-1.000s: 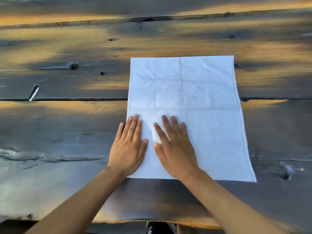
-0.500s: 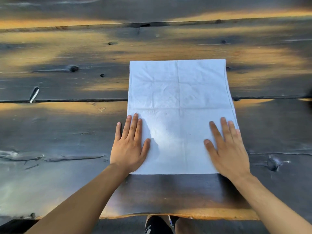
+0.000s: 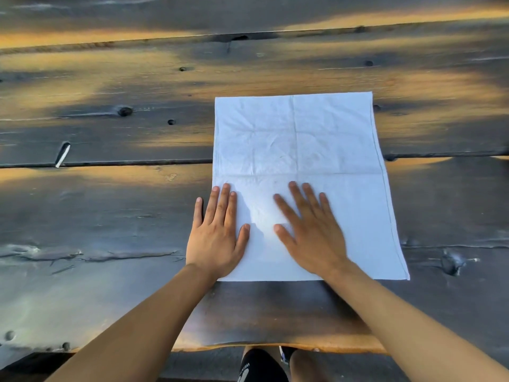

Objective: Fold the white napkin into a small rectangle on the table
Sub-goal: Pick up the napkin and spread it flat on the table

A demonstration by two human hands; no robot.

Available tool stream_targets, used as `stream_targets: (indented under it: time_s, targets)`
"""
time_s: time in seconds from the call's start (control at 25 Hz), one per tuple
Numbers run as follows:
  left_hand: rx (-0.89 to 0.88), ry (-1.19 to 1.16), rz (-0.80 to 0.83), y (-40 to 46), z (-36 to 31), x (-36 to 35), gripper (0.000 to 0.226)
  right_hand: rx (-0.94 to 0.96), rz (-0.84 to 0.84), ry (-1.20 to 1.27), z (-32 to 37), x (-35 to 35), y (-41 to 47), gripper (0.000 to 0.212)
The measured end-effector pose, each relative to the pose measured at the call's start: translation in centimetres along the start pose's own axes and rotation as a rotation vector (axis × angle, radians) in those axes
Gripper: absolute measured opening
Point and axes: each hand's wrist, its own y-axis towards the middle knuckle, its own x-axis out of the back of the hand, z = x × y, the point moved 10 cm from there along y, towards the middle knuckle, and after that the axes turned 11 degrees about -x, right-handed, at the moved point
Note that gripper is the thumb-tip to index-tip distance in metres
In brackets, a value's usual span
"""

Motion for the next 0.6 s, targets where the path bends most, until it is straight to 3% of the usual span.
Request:
stream_targets:
  time_s: [0.2,0.4,0.52,0.6]
  targets:
    - [0.005,-0.006,0.008,0.0,0.0,0.1,0.075,-0.22,-0.028,0.012,-12.0,1.5,-1.7,0.064]
    - [-0.019,-0.087,0.068,0.1,0.0,0.2,0.077,-0.175,-0.03,0.278,-12.2,3.2,-2.9,0.05]
    - [-0.15,-0.116,-0.053,-1.7,-0.3,2.7,0.071,-0.214,-0.12,0.326,-14.7,6.4,-5.6,0.031]
    - [-0.296,-0.098,-0.148,-4.5,-0.8,4.1,0.052,-0.278,-0.067,0.313,-16.7,6.6,-8.0,0.028]
